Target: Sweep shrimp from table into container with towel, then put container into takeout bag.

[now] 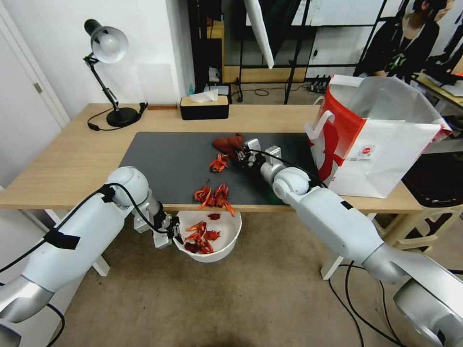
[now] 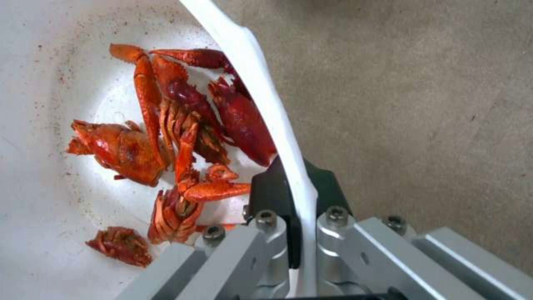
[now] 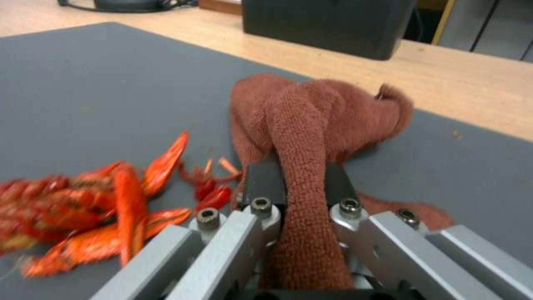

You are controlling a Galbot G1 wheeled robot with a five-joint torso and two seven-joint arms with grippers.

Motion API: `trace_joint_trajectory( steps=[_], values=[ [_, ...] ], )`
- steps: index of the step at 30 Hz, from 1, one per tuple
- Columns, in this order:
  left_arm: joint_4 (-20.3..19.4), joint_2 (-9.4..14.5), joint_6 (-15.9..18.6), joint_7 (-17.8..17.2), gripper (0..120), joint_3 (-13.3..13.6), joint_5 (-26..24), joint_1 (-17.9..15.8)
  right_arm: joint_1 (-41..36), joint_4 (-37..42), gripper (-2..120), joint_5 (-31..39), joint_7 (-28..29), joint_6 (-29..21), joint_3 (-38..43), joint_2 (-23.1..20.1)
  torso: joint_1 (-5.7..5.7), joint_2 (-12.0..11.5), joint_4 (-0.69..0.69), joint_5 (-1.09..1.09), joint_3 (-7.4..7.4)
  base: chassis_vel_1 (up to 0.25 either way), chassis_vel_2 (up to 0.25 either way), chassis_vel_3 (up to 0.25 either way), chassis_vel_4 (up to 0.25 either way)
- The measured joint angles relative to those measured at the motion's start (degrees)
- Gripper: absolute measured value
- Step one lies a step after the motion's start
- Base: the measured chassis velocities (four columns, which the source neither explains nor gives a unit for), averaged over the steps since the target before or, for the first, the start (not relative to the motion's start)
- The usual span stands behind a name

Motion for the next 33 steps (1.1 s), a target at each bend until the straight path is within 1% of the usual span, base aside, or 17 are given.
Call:
trace_joint_trajectory(
  steps=[14,33],
  values=[
    [-0.4,0.6,0.0,0.0,0,-0.2,-0.5,0.0,-2.5,4.2,2,0.2,-0.2,0.2,-1.1,-1.7,0.0,0.0,0.0,0.0,-0.01,0.0,0.0,0.0,0.0],
    [-0.8,0.5,0.0,0.0,0,-0.3,-0.5,0.1,-6.5,15.2,2,1.8,0.5,-0.4,-2.7,-6.9,0.0,0.0,0.0,0.0,0.0,0.0,0.0,0.0,0.0]
  ],
)
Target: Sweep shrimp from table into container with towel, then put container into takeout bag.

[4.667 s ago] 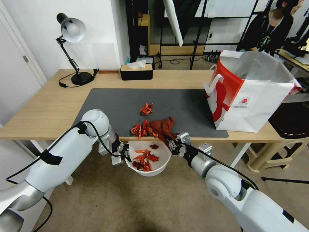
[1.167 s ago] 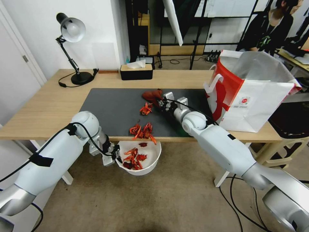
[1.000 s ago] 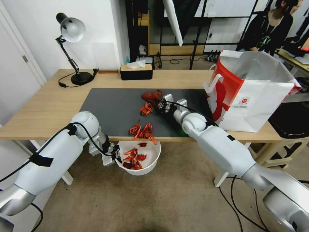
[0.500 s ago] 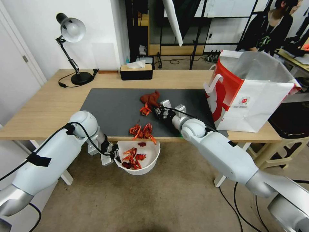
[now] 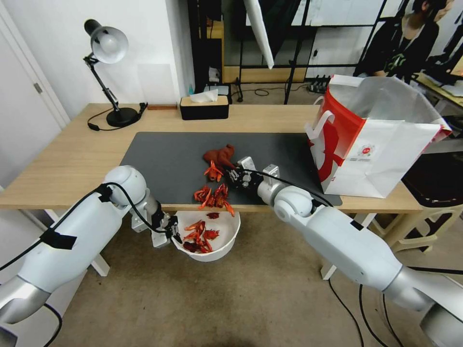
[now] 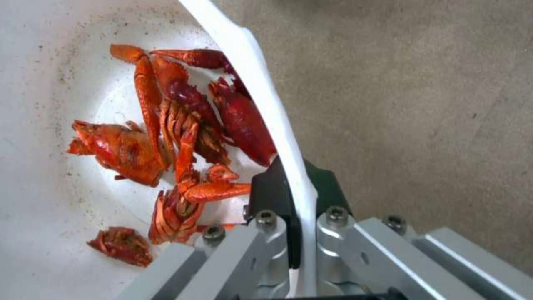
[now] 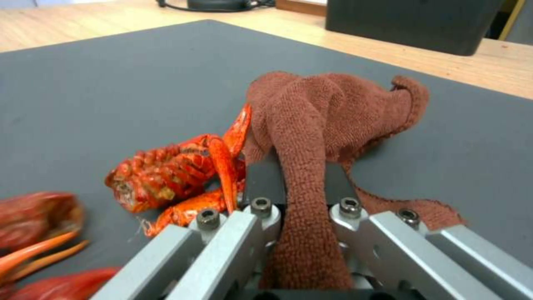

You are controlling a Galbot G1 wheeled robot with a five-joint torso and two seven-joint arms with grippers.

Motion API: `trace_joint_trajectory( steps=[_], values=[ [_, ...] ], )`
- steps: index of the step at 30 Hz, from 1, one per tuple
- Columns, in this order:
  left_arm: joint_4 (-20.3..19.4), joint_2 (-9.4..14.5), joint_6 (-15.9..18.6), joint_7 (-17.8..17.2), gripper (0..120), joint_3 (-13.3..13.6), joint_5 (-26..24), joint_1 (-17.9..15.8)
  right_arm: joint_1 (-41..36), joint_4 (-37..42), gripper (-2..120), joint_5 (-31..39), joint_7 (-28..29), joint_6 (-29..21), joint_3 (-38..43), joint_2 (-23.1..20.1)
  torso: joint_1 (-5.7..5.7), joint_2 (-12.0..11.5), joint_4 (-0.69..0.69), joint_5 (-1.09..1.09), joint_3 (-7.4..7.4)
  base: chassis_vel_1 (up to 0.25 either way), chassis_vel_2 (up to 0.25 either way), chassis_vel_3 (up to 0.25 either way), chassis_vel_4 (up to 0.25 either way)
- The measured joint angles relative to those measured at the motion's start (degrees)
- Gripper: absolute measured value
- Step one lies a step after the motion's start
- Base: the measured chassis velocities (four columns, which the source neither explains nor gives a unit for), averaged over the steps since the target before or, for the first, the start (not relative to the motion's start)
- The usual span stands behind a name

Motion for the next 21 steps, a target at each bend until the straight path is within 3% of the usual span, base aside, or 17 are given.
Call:
trace_joint_trajectory(
  steps=[21],
  values=[
    [-0.4,-0.7,0.0,0.0,0,0.1,0.2,-0.4,-5.2,10.1,2,0.5,1.2,-0.8,1.3,-5.6,0.0,0.0,0.0,0.0,0.0,0.0,0.0,0.0,0.0]
  ],
)
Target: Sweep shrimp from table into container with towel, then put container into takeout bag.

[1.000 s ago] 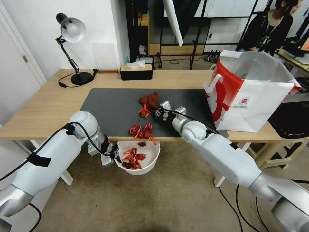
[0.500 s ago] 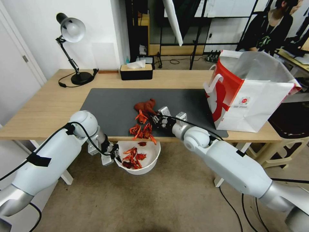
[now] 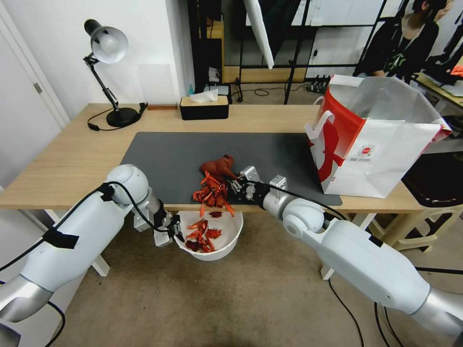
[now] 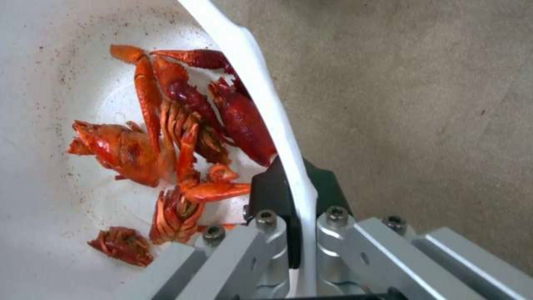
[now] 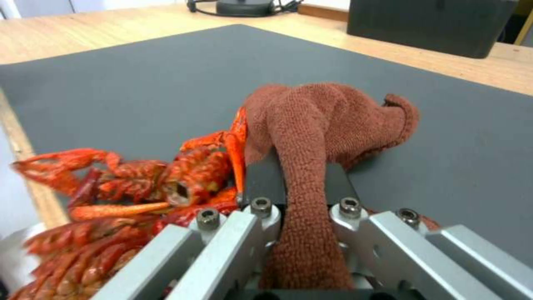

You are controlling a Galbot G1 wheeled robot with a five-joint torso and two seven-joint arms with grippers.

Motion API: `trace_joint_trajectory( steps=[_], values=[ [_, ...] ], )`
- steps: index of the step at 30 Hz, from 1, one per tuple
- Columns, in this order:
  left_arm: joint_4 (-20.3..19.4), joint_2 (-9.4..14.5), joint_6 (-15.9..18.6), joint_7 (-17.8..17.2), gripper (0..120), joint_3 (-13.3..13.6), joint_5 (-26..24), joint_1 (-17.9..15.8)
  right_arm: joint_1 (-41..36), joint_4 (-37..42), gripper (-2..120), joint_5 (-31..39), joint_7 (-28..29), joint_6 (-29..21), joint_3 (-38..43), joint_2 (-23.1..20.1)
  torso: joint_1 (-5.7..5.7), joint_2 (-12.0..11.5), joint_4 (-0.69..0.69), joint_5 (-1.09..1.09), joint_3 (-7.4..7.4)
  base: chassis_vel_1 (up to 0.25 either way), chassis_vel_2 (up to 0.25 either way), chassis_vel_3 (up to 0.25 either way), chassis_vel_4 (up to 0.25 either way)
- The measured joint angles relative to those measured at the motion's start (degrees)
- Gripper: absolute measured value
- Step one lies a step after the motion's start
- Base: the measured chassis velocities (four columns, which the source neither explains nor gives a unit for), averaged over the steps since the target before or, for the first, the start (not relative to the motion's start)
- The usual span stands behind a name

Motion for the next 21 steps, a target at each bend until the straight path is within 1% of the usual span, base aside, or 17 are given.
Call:
trace_joint_trajectory(
  steps=[21],
  values=[
    [0.0,-0.1,0.0,0.0,0,-0.1,0.0,0.2,-5.4,5.5,2,-1.6,0.0,-0.1,2.0,-2.4,0.0,0.0,0.0,0.0,0.0,0.0,0.0,0.0,0.0]
  ],
)
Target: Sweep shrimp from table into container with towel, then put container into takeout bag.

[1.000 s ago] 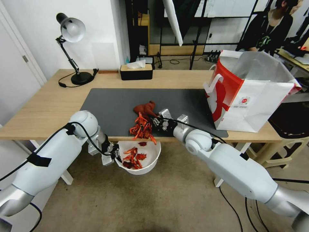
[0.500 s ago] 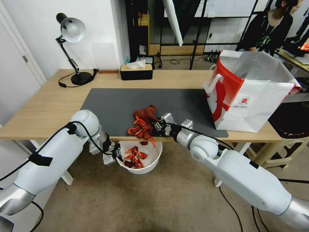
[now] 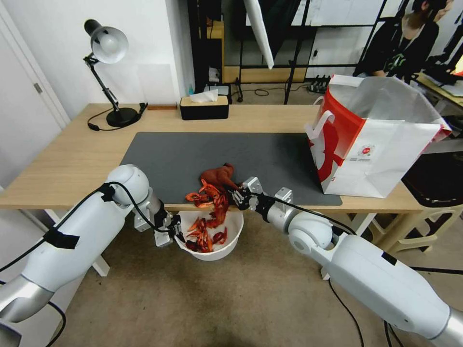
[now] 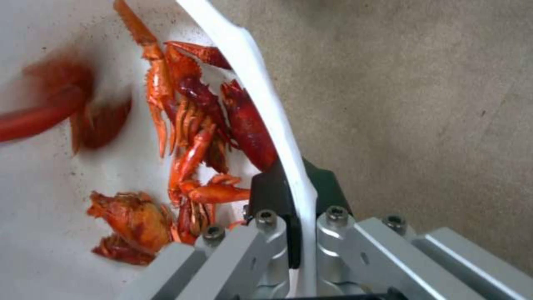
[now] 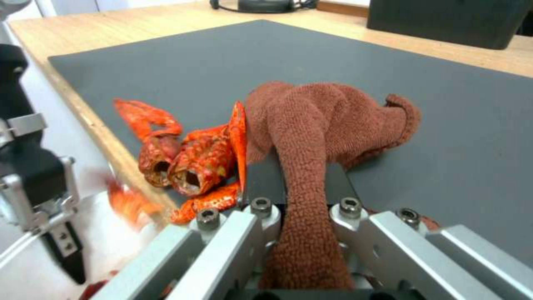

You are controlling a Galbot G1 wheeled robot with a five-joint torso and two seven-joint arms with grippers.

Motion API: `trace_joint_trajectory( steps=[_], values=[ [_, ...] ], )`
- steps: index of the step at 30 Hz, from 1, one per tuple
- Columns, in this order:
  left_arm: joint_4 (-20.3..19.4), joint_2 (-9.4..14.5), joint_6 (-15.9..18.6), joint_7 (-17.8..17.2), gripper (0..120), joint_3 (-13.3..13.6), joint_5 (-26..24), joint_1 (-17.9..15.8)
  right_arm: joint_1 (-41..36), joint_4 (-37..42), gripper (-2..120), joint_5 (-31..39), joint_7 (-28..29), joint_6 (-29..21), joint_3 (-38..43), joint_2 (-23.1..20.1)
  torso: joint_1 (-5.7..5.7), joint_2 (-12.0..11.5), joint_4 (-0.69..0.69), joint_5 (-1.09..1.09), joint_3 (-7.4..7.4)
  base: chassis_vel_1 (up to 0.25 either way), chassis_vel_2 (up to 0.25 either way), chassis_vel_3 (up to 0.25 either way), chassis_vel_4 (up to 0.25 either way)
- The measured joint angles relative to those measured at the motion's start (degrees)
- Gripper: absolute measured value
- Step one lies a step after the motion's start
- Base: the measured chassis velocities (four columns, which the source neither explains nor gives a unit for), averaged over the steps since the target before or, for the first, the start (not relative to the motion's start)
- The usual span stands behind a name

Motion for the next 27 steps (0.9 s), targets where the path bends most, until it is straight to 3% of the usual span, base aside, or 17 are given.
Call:
trace_joint_trajectory(
  steps=[27],
  values=[
    [-0.6,1.0,0.0,0.0,0,-1.3,-0.1,1.5,-7.5,9.5,2,-2.0,-1.2,0.1,0.8,-6.0,0.01,0.0,0.0,0.0,0.0,0.0,0.0,0.0,0.0]
  ],
)
